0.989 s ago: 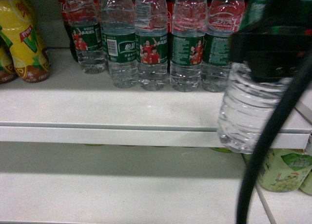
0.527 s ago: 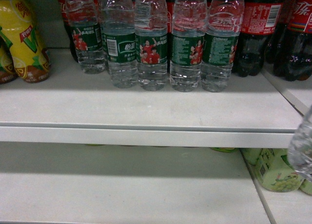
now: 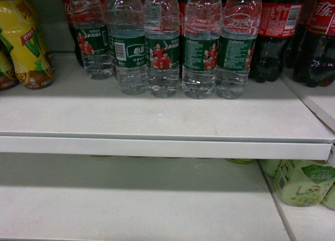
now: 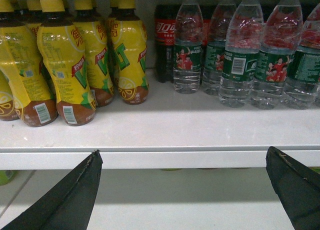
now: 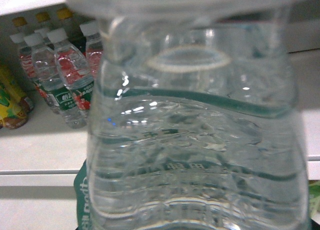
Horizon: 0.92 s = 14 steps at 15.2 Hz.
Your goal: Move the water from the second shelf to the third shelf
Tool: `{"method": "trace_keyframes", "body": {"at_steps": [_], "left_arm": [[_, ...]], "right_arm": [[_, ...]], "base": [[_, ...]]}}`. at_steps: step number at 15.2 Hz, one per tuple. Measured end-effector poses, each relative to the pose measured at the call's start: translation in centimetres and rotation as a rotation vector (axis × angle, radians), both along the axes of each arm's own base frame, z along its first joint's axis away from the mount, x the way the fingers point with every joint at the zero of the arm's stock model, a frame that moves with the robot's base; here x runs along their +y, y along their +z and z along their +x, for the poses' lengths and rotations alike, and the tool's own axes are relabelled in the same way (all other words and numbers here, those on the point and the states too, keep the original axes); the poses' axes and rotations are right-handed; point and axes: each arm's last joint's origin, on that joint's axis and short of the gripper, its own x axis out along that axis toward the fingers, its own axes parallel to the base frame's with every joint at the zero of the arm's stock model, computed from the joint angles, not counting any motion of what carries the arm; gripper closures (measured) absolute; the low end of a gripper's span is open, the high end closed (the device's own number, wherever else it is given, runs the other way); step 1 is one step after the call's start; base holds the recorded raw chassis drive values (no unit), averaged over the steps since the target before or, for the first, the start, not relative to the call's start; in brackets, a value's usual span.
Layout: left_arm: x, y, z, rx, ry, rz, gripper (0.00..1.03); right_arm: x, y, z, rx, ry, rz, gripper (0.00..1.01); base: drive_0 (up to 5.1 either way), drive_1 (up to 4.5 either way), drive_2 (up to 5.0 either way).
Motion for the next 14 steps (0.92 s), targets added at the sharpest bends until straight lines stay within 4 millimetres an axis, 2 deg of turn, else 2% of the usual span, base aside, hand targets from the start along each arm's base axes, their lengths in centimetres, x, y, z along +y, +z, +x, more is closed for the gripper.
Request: {"method": "trace_keyframes", "body": {"at_steps": [14], "left_arm": [[0.00, 0.00, 0.00, 0.000, 0.000, 0.000, 0.05]], "right_arm": [[-0.02, -0.07, 0.00, 0.008, -0.008, 0.000, 0.58]], "base": [[0.0, 0.00, 0.0]]}}
